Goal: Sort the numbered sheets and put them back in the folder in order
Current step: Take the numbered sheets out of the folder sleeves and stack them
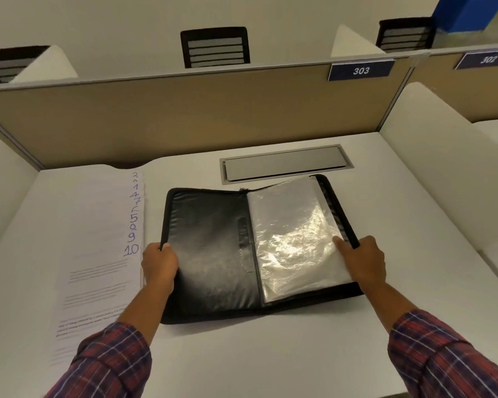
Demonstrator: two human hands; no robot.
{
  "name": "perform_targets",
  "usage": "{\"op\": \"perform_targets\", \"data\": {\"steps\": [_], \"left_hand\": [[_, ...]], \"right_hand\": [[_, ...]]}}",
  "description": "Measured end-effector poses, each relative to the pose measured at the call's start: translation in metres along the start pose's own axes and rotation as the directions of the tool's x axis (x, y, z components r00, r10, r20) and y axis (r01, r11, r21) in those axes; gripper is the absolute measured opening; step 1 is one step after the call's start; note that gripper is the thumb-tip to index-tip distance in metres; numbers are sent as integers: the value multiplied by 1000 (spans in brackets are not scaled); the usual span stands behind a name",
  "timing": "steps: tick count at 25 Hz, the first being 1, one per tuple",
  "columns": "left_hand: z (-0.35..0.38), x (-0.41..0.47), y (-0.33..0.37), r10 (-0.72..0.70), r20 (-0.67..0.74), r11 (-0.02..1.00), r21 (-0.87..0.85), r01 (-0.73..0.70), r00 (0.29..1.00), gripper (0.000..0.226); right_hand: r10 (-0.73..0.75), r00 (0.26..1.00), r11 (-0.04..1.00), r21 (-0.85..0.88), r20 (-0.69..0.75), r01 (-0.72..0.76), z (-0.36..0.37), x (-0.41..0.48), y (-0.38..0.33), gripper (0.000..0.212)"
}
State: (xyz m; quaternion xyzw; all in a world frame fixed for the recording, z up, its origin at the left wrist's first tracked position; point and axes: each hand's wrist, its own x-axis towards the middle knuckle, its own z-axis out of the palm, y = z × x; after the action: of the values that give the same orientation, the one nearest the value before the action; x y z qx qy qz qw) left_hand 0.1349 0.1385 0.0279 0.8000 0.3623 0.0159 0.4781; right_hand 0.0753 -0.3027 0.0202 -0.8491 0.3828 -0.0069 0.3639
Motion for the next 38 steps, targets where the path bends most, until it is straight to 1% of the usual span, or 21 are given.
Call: {"op": "perform_targets", "data": {"steps": [3,8,11,14,19,22,26,28,31,34,36,38], "left_hand": [[12,-28,7,42,-18,995,-94,-43,999,20],[52,-83,20,81,-52,979,-181,-89,995,23],[88,-126,26,71,-65,969,-233,-84,995,23],[123,-172,31,46,-41,959,-278,-56,998,21],[184,-243,26,18,-45,963,-267,-30,999,23],[207,-276,17,-1,-51,967,-253,-12,999,24],[220,-301,6,-17,-80,986,-167,3,997,25],[220,-305,0,-23,-94,993,-121,11,995,25],[218,-308,-11,-34,-104,999,-35,30,994,27],[217,-310,-20,-18,-101,998,66,24,995,29],[218,-316,-20,17,-81,987,164,-3,997,30],[220,-321,-21,75,-67,938,343,-48,995,36]], "right_hand": [[-69,996,996,54,-58,72,-25,5,7,62],[-77,991,990,107,-107,89,-80,36,47,61],[-83,991,984,150,-104,98,-121,66,83,60],[-94,990,977,180,-106,112,-162,94,114,61],[-68,995,986,150,-67,77,-217,132,180,68],[-64,997,989,129,-37,69,-237,140,210,67],[-48,999,994,101,9,47,-245,139,236,60],[-34,999,996,78,28,32,-242,139,250,60],[-23,998,999,-41,52,25,-237,137,266,70],[-54,998,980,-191,31,59,-235,138,270,73],[-92,996,948,-305,-10,84,-233,138,269,74],[-131,990,932,-346,-50,105,-231,136,265,72]]}}
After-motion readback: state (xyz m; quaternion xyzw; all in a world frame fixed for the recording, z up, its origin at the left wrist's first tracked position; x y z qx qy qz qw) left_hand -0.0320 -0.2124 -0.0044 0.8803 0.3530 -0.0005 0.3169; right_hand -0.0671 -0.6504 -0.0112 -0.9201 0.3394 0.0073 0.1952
